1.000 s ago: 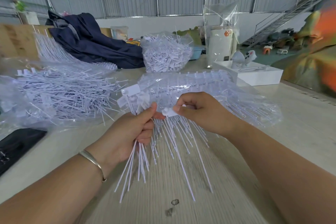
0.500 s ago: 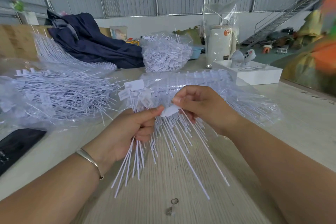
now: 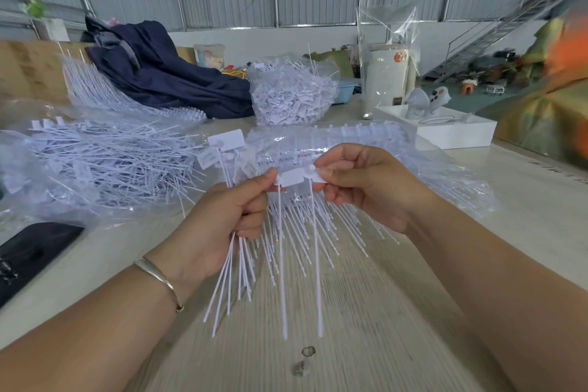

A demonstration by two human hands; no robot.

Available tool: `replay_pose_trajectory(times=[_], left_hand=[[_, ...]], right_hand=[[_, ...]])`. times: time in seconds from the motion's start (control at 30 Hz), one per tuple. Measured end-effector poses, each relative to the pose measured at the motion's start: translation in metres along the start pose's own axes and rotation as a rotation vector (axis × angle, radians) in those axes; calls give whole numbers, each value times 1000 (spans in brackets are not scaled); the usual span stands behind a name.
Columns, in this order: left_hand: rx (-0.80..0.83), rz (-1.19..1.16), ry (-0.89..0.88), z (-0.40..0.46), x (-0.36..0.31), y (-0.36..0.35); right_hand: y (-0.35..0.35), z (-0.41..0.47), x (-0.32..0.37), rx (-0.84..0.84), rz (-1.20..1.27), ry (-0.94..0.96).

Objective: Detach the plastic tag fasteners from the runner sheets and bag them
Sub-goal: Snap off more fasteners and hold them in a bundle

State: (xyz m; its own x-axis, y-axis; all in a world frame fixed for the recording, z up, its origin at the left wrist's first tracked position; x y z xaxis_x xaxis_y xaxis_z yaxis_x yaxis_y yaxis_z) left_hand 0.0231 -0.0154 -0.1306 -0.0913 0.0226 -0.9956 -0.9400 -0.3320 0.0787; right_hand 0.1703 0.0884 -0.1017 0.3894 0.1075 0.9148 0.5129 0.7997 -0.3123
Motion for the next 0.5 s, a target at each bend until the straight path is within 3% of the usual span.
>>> replay_pose_trajectory(times=[0.17, 0.3, 0.43, 0.5], left_hand=[[219, -170, -34, -2, -5, -9], [409, -249, 52, -8, 4, -28], [541, -320, 82, -11, 4, -35], [509, -332, 111, -9, 6, -36]], right_hand=[[-13, -4, -2, 162, 88, -61], [-31, -9, -9, 300, 174, -125], [-32, -9, -8, 280, 125, -115], [-29, -7, -7, 234, 67, -84]])
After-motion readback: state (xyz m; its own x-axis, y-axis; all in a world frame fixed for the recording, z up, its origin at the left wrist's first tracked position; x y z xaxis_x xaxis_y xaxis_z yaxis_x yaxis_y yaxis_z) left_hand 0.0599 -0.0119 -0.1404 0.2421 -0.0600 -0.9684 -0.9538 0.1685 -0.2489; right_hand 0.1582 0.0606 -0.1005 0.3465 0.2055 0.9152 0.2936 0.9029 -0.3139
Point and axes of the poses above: each hand's wrist, its own z-axis towards the middle knuckle, its own y-axis out of the back of the hand, x = y × z, the point moved 6 cm from there along z, towards the middle knuckle, and after that the axes turned 15 degrees about z, right-handed, at the moved point
